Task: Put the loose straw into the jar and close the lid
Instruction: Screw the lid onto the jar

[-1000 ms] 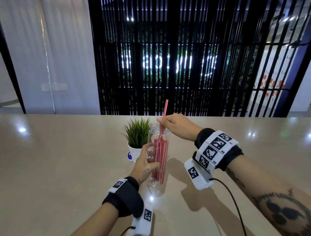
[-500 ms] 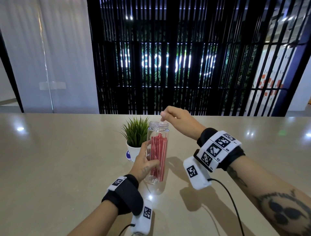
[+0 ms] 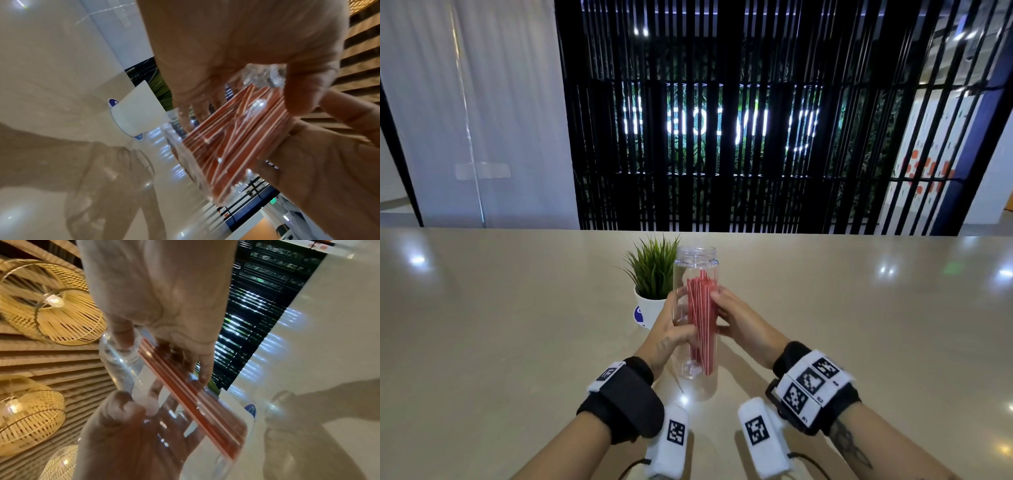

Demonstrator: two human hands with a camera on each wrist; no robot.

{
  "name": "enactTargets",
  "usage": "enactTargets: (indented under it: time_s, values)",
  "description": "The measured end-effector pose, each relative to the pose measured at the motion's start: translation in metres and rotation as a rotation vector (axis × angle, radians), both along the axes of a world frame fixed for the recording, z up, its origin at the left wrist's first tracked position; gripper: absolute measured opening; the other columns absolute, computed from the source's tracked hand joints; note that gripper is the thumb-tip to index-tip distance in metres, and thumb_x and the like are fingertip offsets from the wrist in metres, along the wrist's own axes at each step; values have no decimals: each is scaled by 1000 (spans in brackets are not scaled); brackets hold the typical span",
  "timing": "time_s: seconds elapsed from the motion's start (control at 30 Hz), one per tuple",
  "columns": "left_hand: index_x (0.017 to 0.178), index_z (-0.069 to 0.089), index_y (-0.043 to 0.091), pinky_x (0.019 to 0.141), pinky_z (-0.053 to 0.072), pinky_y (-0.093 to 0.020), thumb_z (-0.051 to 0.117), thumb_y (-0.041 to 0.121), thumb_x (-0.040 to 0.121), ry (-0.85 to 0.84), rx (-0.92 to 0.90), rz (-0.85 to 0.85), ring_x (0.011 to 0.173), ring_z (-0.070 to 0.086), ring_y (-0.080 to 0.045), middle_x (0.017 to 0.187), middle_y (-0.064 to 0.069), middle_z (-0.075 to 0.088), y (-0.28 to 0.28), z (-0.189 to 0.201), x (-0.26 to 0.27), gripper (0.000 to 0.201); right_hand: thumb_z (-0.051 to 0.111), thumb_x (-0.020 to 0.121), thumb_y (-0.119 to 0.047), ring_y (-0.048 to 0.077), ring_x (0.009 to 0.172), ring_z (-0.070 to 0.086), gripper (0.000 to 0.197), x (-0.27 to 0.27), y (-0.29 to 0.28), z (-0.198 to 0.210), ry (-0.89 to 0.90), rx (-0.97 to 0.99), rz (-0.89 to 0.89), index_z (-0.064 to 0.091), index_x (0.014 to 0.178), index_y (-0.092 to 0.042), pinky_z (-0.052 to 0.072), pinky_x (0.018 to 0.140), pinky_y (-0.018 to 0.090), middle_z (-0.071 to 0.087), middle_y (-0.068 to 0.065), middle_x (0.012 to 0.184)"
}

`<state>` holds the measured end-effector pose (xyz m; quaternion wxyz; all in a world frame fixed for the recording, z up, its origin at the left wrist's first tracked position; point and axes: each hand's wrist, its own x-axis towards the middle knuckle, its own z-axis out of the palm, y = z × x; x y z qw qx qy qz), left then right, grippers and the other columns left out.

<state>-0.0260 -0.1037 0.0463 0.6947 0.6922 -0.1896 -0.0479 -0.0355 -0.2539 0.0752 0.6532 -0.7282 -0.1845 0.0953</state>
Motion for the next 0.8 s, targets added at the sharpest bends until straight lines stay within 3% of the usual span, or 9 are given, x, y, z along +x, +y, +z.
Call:
enactTargets:
  time_s: [0.1,0.17,0.27,0.4,0.47,0.53,0.67,0.8]
  values:
    - [129,29,32,73,55,-29,57,6,56,5,77,-49,99,56,-24,109,-9,55,4,-6,2,83,38,95,-30,18,122,50,47,1,-5,-6,100,-35,85,28,140,-25,37,108,45,52,4,131]
    - [130,28,35,75,55,-27,61,12,52,-10,155,-59,108,50,-28,118,-10,47,8,-8,5,88,40,96,-23,18,124,48,46,-1,-6,-8,132,-74,85,24,139,-26,39,106,44,49,3,134]
    - [123,34,41,68,53,-19,61,9,50,-27,185,-84,101,49,-22,121,-18,42,9,-7,9,85,46,94,-21,17,119,52,49,-3,-7,-9,69,-109,18,22,136,-28,46,94,35,49,3,132]
    - [125,25,18,58,51,-20,54,-1,53,5,95,-85,79,57,-12,98,-12,51,4,-4,13,80,53,90,-27,17,115,52,50,0,-10,-10,15,-114,-33,29,135,-28,45,89,31,47,3,132]
    - [121,24,13,61,52,-19,53,1,54,3,85,-58,83,55,-16,96,-9,50,1,-3,15,74,54,90,-26,8,106,54,47,2,-10,-10,-15,-127,-24,32,131,-29,49,80,20,45,5,132]
    - [122,23,12,63,51,-14,56,4,58,-13,85,-48,88,57,-12,101,-5,52,-2,-2,17,73,55,90,-25,3,101,52,48,3,-9,-11,-34,-122,-52,31,131,-27,49,71,15,42,8,133]
    - [123,29,13,69,50,-10,74,15,56,-82,98,45,97,53,5,116,-3,42,-6,-4,23,81,61,76,-42,21,115,49,58,8,-6,-15,-46,-150,-121,32,126,-32,48,76,23,41,8,132]
    - [122,38,16,74,50,-15,76,34,48,-77,60,45,100,56,-4,121,-8,46,-2,-4,30,86,57,86,-40,20,119,46,62,15,-9,-11,-10,-219,-57,23,138,-33,46,87,34,34,1,138]
